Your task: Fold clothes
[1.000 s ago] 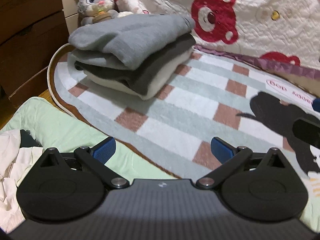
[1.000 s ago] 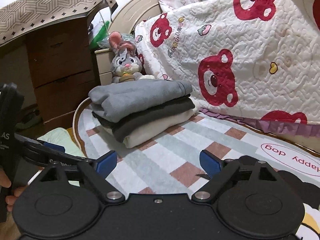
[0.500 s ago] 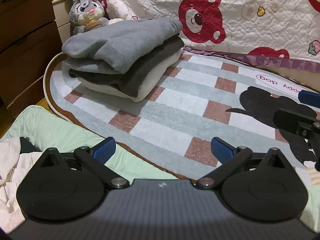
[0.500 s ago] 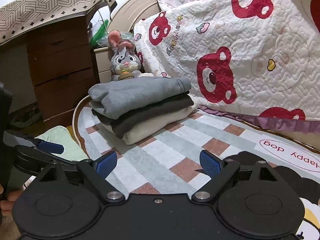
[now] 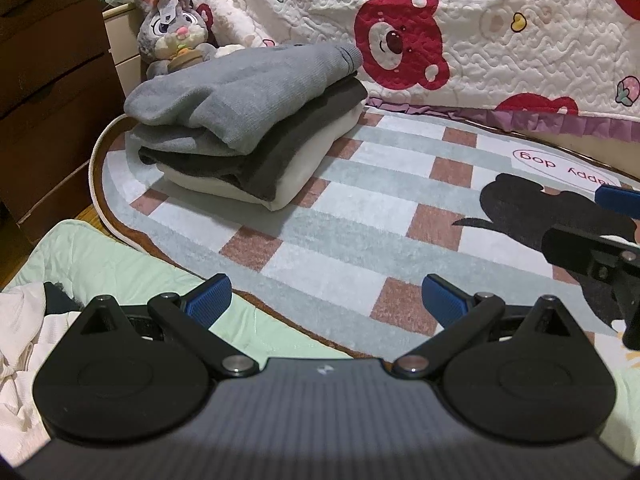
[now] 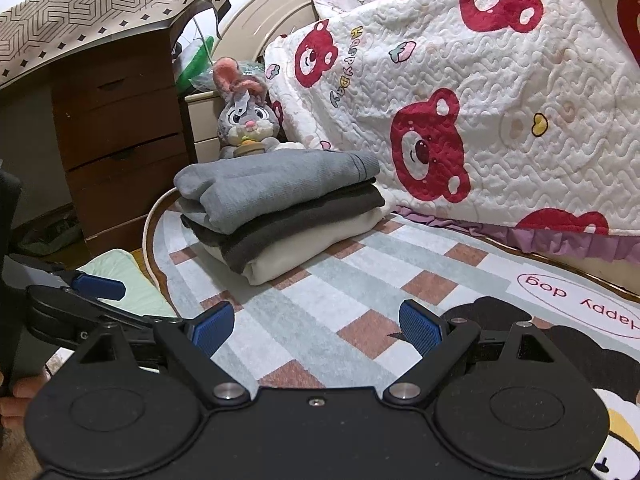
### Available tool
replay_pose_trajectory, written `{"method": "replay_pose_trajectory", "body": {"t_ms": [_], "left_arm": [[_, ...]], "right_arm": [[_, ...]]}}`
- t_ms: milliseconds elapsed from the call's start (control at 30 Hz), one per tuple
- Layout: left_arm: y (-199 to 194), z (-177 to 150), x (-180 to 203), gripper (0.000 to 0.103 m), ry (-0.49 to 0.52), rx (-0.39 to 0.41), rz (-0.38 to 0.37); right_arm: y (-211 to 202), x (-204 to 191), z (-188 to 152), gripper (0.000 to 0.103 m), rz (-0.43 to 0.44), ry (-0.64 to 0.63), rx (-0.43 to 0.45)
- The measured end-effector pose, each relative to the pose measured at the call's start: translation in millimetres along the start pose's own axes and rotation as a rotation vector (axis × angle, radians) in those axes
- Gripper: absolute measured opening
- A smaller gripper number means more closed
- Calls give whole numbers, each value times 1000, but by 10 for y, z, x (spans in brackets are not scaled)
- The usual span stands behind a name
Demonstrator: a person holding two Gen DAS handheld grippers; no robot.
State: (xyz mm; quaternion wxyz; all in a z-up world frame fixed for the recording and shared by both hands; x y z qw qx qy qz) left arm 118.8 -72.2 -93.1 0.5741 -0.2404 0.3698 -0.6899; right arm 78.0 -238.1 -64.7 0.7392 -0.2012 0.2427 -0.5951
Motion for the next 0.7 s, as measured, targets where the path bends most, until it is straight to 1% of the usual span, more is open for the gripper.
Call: {"method": "replay_pose_trajectory", "body": {"t_ms": [700], "left_arm": [[25, -28, 24, 103, 19, -22, 7]], "right_arm": [[45, -82, -75, 92, 12, -44, -28]]}}
Point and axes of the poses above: each gripper's, at about its wrist camera, not at the fingertips, and y roughly the way its jaws point, x to its right, z to its top, the point moved 10 cm from there along y, roughly the way its jaws point, and after that the axes turned 10 degrees about -x, right-handed, at the moved point
